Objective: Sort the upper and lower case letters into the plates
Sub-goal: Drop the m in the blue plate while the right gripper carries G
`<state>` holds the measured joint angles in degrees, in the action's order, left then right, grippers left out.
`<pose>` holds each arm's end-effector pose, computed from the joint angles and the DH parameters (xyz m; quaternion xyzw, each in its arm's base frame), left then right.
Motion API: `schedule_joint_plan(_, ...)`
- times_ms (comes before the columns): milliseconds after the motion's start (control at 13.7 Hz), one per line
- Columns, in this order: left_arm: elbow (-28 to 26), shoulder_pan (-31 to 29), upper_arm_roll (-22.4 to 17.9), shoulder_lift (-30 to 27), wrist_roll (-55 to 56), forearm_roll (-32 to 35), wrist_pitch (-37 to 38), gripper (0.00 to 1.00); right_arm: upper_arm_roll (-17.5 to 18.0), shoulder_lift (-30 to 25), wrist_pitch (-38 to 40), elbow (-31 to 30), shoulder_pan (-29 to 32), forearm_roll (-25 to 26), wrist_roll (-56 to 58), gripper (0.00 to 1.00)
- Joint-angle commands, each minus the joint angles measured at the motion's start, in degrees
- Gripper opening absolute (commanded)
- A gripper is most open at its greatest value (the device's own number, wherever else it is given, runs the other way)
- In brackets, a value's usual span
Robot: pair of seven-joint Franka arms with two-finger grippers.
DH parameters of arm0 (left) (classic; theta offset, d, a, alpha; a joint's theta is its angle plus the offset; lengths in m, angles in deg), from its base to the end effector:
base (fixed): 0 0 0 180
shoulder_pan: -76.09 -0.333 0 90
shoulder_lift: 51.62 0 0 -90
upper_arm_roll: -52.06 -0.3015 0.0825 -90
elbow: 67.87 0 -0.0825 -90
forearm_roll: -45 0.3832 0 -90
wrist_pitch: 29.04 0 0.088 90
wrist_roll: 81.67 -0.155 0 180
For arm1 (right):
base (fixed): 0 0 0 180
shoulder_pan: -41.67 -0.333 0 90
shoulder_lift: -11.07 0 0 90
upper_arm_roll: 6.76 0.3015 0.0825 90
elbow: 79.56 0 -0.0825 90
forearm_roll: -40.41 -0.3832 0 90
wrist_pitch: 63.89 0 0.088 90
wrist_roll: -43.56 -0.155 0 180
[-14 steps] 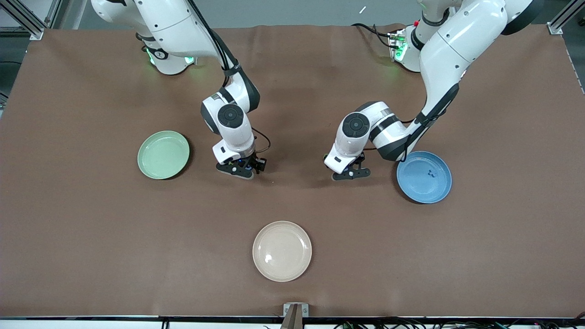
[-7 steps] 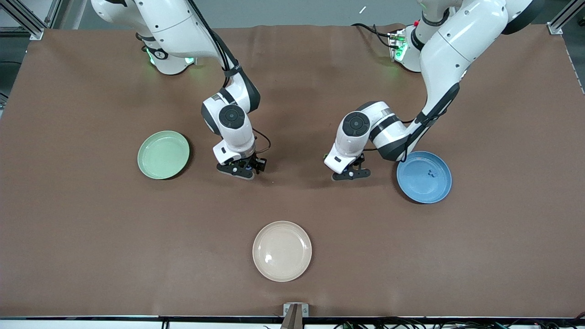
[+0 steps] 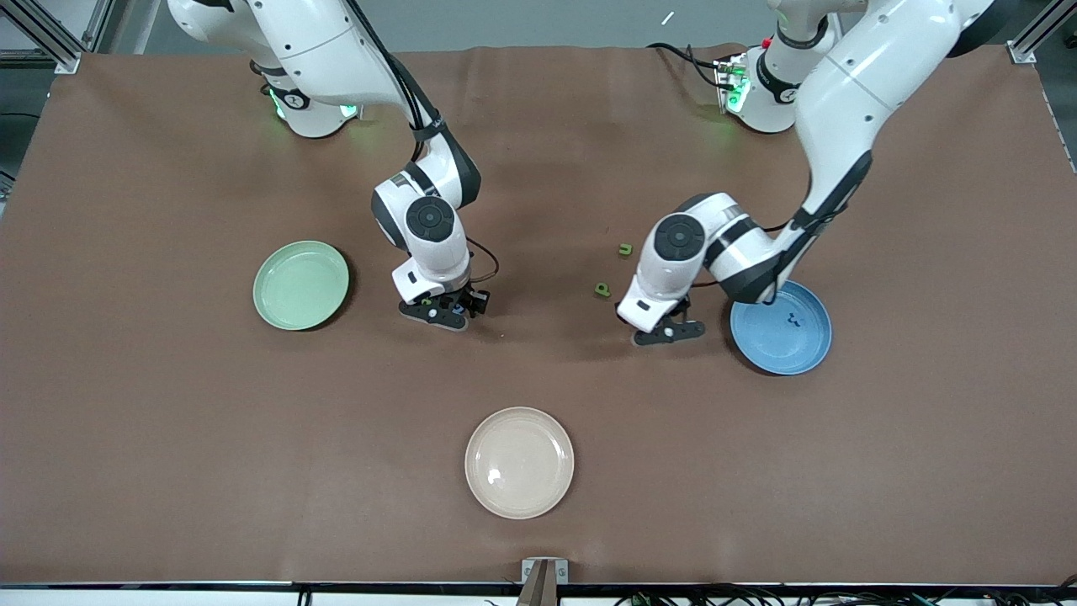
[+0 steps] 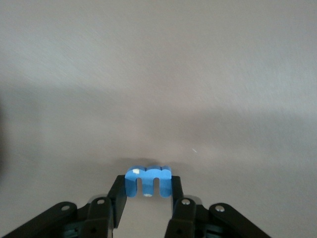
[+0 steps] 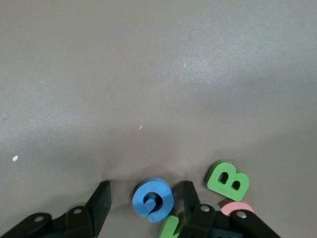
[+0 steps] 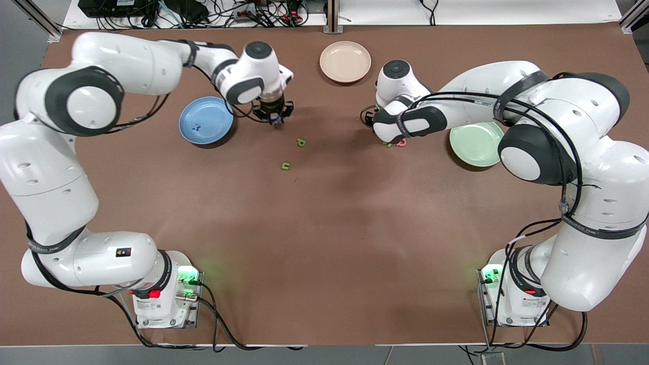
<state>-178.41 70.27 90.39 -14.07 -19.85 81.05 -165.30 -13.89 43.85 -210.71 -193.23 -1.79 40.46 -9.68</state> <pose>0.5243 -0.3127 0.1465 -0.9974 -0.0704 -0.0123 0.0110 0.4875 0.3551 0.1162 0.9900 -0.1367 0.0276 0.0203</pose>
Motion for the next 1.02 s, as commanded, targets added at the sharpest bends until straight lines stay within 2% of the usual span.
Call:
schedule_joint_plan(0, -1.17, -10.14, 7.69, -2.22, -4.85, 0.95, 4.76, 0.17, 0.36, -0.17, 1.18, -1.11, 0.39, 1.18, -0.38, 0.52)
schedule_joint_plan(73, -1.43, -14.18, 10.68, -2.13, -7.57, 0.95, 6.86, 0.17, 0.36, -0.17, 1.18, -1.11, 0.39, 1.18, -0.47, 0.34)
schedule_joint_plan(146, -1.87, -18.23, 12.89, -2.13, -11.43, 0.95, 8.62, 0.17, 0.36, -0.17, 1.18, -1.11, 0.39, 1.01, -0.99, 0.08)
schedule_joint_plan(219, -2.57, -21.23, 14.13, -2.22, -14.86, 0.95, 9.16, 0.17, 0.36, -0.26, 1.18, -1.11, 0.39, 0.92, -1.08, 0.0)
schedule_joint_plan(365, -3.45, -25.2, 14.75, -2.13, -20.49, 1.04, 9.17, 0.17, 0.36, -2.79, 4.06, -0.94, 1.87, 0.92, 0.67, 0.0)
schedule_joint_plan(657, -3.72, -31.18, 14.49, -1.35, -30.87, 1.12, 9.17, 0.18, 0.36, -12.8, 16.2, -1.89, 8.64, 0.39, 13.92, 0.0)
schedule_joint_plan(949, -3.72, -34.87, 14.32, 1.2, -33.79, 7.09, 9.17, 0.18, 0.27, -22.39, 15.34, -11.45, 13.38, 0.57, 21.31, 0.0)
